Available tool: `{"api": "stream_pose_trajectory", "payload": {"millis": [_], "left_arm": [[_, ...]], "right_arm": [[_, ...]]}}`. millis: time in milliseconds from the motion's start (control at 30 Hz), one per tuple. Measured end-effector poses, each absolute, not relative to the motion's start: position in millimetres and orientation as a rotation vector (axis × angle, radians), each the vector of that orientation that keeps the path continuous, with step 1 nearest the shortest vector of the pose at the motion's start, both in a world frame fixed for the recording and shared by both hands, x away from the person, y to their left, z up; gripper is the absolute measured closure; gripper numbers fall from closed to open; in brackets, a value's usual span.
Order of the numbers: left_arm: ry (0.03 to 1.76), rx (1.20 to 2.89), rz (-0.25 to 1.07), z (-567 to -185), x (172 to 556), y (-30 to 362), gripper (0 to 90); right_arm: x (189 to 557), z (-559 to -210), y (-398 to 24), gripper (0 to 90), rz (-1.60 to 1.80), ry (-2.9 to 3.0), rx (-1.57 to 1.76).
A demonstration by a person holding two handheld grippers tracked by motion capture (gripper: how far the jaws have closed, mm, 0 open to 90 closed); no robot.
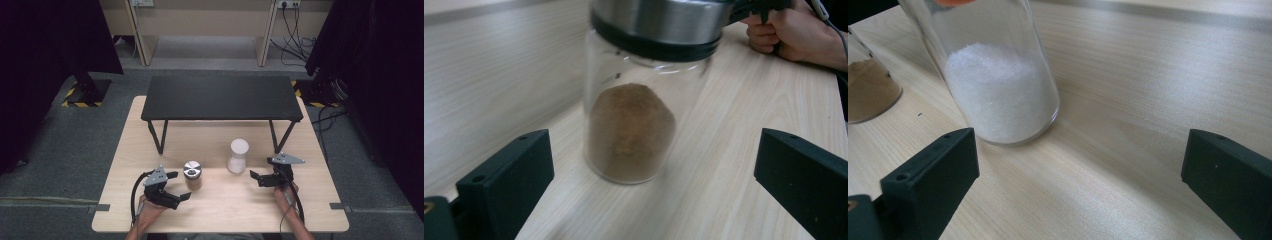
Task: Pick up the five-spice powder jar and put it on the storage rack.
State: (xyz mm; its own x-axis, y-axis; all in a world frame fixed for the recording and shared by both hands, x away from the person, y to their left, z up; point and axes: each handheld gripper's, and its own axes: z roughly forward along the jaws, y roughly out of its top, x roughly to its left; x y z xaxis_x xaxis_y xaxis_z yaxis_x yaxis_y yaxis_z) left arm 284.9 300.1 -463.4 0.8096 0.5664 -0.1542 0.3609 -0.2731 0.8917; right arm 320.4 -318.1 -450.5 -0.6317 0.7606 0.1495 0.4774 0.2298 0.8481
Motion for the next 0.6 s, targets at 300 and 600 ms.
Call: {"api": "stream_pose_trajectory", "payload": {"millis": [300,600], "left_arm": [[0.721,1.843,0.308,-455,271,287,0.2],[0.785,1.837,0.367,-446,265,267,1.3]], "right_arm": [[321,-451,-318,2.1,1.36,2.214,1.154],[321,-451,-319,2.2,1.364,2.211,1.161]]}}
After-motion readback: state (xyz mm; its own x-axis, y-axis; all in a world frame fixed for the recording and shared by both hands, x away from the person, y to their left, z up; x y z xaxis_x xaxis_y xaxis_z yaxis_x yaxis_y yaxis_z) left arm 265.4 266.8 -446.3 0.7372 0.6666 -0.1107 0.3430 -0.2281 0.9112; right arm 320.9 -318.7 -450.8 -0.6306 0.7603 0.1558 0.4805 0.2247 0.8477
